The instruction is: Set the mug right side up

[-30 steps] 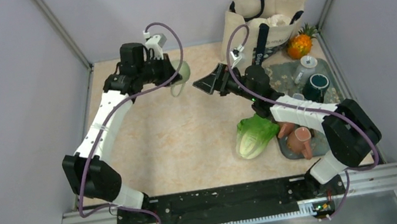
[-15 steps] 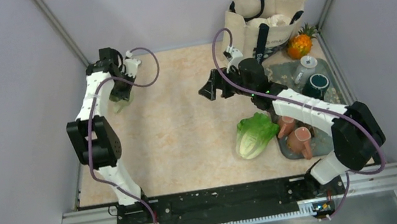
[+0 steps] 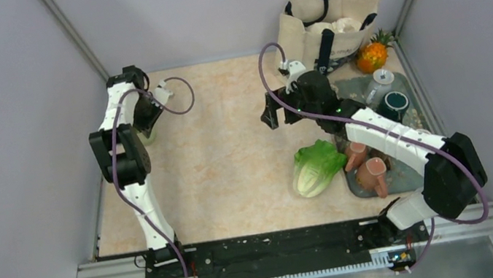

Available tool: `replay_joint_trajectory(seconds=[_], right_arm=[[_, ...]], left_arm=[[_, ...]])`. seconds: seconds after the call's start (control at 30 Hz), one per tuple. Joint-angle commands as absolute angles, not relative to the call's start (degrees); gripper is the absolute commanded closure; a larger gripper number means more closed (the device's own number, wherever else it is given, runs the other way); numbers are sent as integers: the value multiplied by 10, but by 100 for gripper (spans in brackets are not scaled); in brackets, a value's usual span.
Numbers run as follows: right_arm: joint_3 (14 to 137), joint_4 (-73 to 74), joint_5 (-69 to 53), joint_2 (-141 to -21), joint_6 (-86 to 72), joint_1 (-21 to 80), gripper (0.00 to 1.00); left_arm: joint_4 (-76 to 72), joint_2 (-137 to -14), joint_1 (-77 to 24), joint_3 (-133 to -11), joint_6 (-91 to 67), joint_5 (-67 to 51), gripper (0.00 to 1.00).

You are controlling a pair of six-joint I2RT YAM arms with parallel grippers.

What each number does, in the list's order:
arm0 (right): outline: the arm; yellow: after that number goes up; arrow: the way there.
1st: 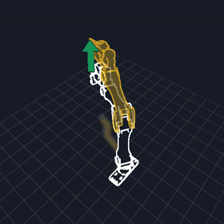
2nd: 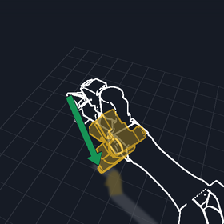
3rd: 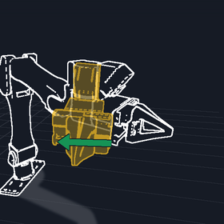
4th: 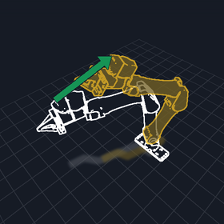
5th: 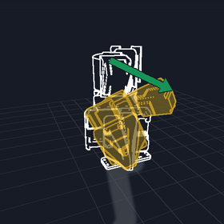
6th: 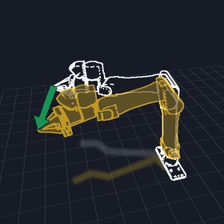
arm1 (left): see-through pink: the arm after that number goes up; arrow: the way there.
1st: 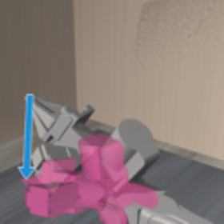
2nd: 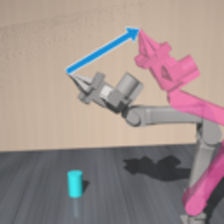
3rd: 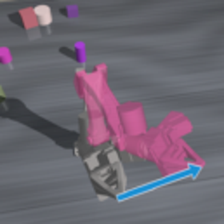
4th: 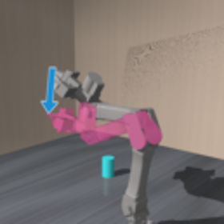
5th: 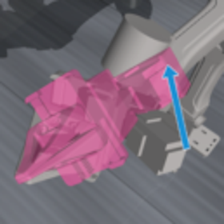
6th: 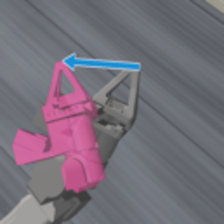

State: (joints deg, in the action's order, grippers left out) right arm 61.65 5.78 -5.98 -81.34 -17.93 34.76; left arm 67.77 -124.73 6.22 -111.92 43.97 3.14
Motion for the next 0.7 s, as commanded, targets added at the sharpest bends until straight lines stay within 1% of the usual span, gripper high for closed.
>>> replay_joint_trajectory(seconds=[0.0, 0.13, 0.27, 0.37, 0.4, 0.5, 0.67], right_arm=[[656, 111, 17, -780, -134, 354, 1], [659, 147, 111, -760, -111, 347, 1], [639, 170, 163, -733, -117, 302, 1], [617, 183, 167, -712, -138, 250, 1], [609, 184, 172, -704, -146, 239, 1], [586, 196, 197, -681, -161, 226, 1], [585, 283, 211, -644, -177, 226, 1]], left_arm=[[681, -1245, 67, -1155, 466, 41, 100], [675, -1251, 67, -1148, 462, 28, 93], [659, -1242, 67, -1133, 455, 10, 74], [650, -1229, 67, -1124, 455, 3, 66], [648, -1225, 67, -1121, 454, -12, 59], [646, -1205, 67, -1120, 453, -30, 46], [639, -1144, 66, -1121, 436, -75, 36]])
